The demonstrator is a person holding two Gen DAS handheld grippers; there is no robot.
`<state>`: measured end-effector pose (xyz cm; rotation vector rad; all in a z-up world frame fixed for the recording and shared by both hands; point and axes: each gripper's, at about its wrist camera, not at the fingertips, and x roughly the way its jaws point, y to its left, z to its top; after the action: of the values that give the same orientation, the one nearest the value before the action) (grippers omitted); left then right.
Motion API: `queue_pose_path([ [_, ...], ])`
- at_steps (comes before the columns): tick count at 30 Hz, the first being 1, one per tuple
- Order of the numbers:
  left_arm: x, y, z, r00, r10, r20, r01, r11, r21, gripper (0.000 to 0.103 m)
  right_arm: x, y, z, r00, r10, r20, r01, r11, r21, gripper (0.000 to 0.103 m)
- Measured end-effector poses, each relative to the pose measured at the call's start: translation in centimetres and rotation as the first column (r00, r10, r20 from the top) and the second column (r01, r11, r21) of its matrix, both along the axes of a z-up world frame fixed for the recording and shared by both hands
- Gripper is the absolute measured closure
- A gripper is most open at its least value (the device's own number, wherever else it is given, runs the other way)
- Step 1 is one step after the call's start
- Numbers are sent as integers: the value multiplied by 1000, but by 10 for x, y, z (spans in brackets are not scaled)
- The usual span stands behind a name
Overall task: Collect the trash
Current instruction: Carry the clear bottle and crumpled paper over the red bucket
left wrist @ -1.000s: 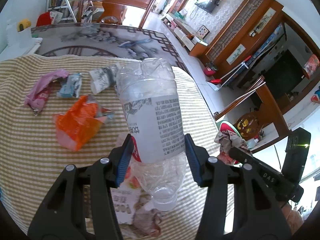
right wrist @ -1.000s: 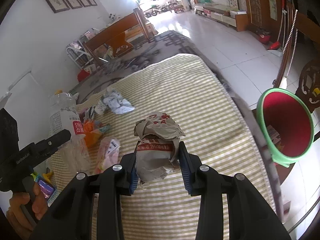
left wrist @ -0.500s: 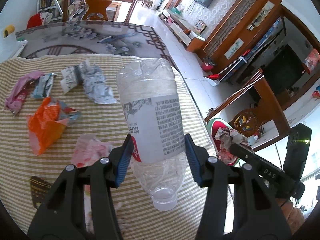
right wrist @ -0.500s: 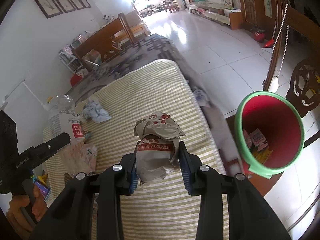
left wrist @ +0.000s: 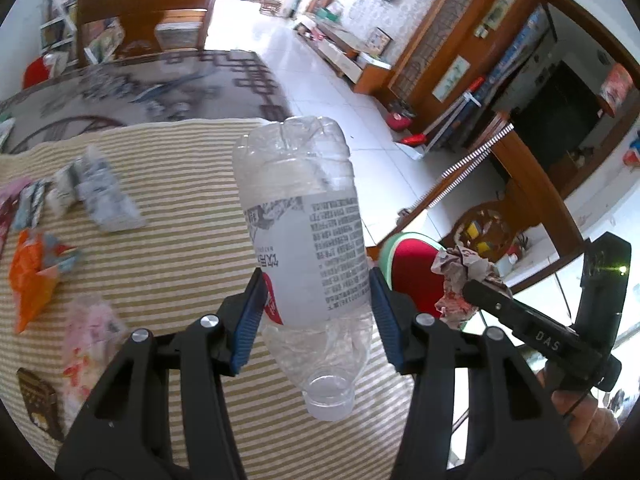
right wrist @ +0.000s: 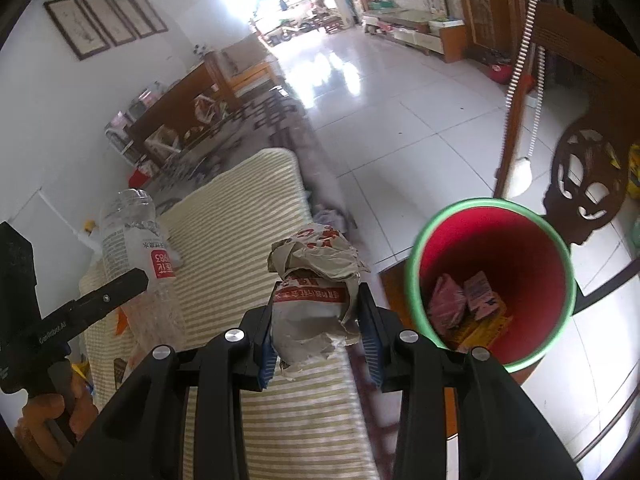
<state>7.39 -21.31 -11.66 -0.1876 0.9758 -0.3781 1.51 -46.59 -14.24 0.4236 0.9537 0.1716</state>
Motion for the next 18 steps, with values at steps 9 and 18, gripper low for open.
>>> queue_pose_path([
  [9, 9, -89, -15, 986, -161, -42, 162, 987, 6, 54, -18, -79, -6, 988, -152, -11, 153, 988, 22, 69],
  [18, 24, -174, -24, 952, -302, -42, 303, 953, 17, 54, -27, -144, -11, 964, -266, -21, 267, 964, 19, 69],
])
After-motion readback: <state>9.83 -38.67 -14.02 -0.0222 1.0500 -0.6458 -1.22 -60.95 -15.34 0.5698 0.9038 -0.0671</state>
